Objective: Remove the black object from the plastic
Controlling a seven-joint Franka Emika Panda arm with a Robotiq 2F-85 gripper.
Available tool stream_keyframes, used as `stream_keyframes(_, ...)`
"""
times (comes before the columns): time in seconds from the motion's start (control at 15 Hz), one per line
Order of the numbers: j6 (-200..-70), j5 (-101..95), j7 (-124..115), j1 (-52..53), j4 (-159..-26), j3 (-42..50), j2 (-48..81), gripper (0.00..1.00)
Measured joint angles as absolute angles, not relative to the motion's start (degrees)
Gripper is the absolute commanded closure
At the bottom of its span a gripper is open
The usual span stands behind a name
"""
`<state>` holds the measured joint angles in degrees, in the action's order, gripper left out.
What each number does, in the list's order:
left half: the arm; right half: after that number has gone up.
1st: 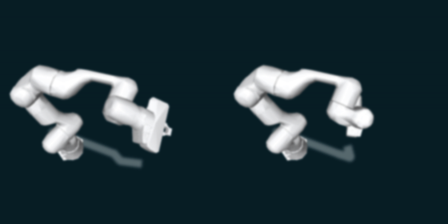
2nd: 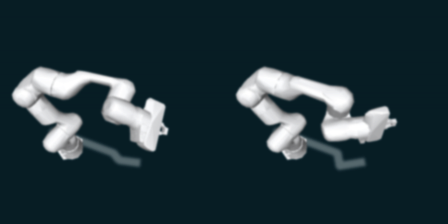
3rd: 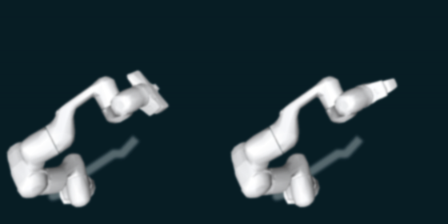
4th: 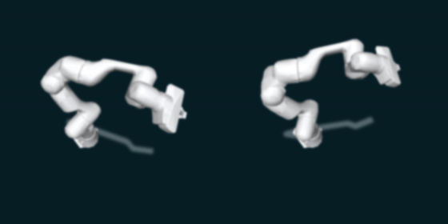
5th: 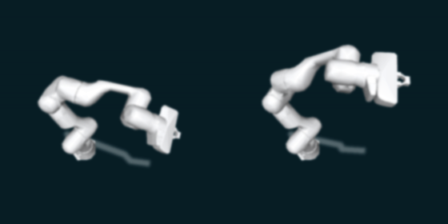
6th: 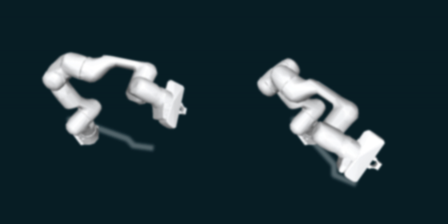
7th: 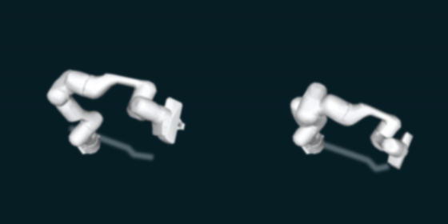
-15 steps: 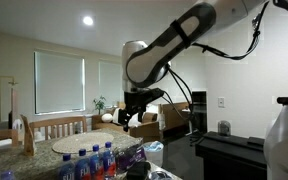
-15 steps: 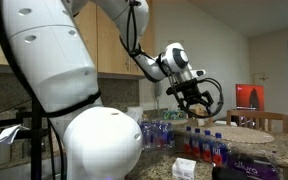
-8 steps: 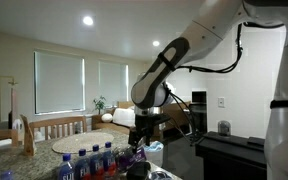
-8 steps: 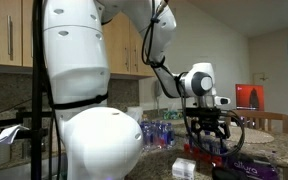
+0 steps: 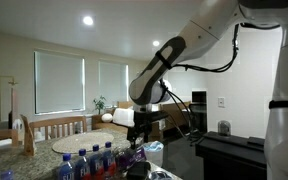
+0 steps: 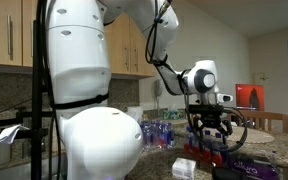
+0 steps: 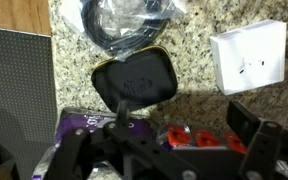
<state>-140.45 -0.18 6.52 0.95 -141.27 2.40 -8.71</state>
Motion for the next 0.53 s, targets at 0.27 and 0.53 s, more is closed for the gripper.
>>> stream_keyframes(0.27,-136.99,2.13,6.52,-0.15,-133.76,4.46,-6.48,0.0)
stream_keyframes(0.53,-137.71,6.04,5.9,-1.96,-128.3,6.08,-1.73,0.0)
